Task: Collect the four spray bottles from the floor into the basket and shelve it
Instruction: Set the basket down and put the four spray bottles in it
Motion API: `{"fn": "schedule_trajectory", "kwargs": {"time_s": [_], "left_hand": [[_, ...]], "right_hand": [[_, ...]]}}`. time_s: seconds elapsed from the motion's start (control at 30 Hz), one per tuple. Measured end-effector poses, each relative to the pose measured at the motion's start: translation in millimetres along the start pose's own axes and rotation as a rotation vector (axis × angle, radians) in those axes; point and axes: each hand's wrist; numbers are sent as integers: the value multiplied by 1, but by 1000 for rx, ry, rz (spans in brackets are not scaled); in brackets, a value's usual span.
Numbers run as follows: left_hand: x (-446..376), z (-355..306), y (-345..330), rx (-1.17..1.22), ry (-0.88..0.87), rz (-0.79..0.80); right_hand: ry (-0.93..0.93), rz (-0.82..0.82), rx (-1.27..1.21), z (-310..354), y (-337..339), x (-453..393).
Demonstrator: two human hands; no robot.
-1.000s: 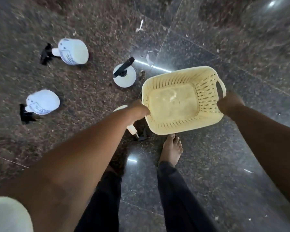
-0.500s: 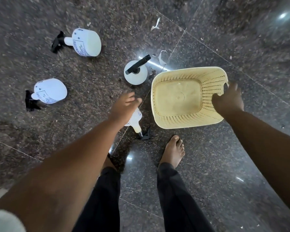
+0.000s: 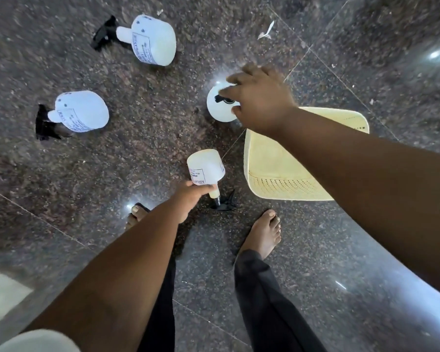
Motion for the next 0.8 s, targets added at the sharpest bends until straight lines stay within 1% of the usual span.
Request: {"fn": "schedule_trajectory", "kwargs": {"time_s": [0.1, 0.17, 0.27, 0.37, 0.47, 0.57, 0.67, 0.8], "left_hand": [[-6, 10, -22, 46, 13, 62], [-14, 17, -31, 86, 38, 33], [-27, 24, -40, 170, 27, -31], [-31, 27, -46, 201, -38, -76], [-32, 23, -48, 98, -81, -139], [-22, 12, -46, 29, -98, -159], [5, -4, -35, 87, -88, -156], [73, -29, -9, 159, -26, -176]], "right_hand": [[0, -46, 35, -1, -13, -8], [-45, -91, 75, -4, -19, -11], [-54, -77, 114, -11, -24, -17], [-60, -66, 29, -16, -19, -19], [-189, -144, -117, -22, 2, -9], [-341, -226, -274, -28, 30, 13], [-501, -321, -426, -32, 61, 47], [-667, -403, -472, -34, 94, 100]]}}
Point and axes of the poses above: each hand's wrist, its own x-axis away from the middle knuckle, its own y-axis out of the back of the hand, z = x × y, and after that the axes turned 8 degrees about -z, right-handed
